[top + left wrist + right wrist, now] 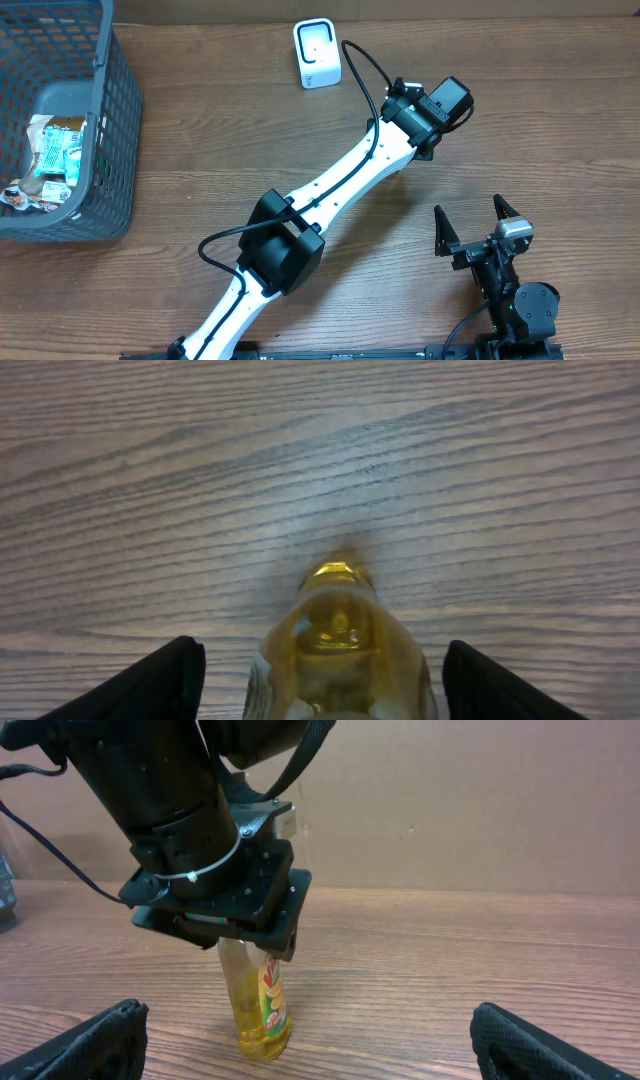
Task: Scan the item barcode
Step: 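Hold the bottle in front of the scanner, then set it down, then open the left gripper and move it back over the basket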
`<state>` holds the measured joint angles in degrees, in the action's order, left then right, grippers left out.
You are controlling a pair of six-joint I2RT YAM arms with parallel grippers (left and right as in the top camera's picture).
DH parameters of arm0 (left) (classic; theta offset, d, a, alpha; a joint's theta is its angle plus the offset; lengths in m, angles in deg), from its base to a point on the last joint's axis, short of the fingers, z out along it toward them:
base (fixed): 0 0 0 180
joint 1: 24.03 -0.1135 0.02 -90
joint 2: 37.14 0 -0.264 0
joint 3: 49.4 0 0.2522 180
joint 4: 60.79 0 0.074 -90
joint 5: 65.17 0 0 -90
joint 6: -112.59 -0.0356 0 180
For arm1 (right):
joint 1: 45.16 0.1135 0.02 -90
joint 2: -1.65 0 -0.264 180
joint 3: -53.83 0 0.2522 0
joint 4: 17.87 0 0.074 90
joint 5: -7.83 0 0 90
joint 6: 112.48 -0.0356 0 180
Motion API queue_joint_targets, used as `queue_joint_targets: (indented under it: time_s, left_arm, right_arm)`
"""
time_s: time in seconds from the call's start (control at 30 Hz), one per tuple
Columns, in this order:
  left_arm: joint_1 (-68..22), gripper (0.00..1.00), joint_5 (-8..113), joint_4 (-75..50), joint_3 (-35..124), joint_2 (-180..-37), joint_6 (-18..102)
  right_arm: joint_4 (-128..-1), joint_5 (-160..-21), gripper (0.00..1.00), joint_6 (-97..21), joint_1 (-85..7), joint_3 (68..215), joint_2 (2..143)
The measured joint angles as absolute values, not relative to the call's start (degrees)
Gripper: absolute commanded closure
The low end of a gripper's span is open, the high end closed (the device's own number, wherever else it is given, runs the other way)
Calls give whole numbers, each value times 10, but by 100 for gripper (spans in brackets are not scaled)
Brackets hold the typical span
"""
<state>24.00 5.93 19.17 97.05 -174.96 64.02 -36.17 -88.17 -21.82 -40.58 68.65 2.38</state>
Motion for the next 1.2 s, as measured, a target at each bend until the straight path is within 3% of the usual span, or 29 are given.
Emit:
queue_joint_targets:
  time_s: [0.3,0.57,1.2]
  left_arm:
    - [239,12,48,192,1016,-1729,596]
    - [208,9,27,221,1026,-1627,560]
    - [-60,9,14,367,1032,-1429,551]
  right_arm:
    - [-362,-882,0,-218,-406,687,24]
    - [-362,-882,0,-219,-406,687,24]
    - [-361,-882,0,-218,-406,687,24]
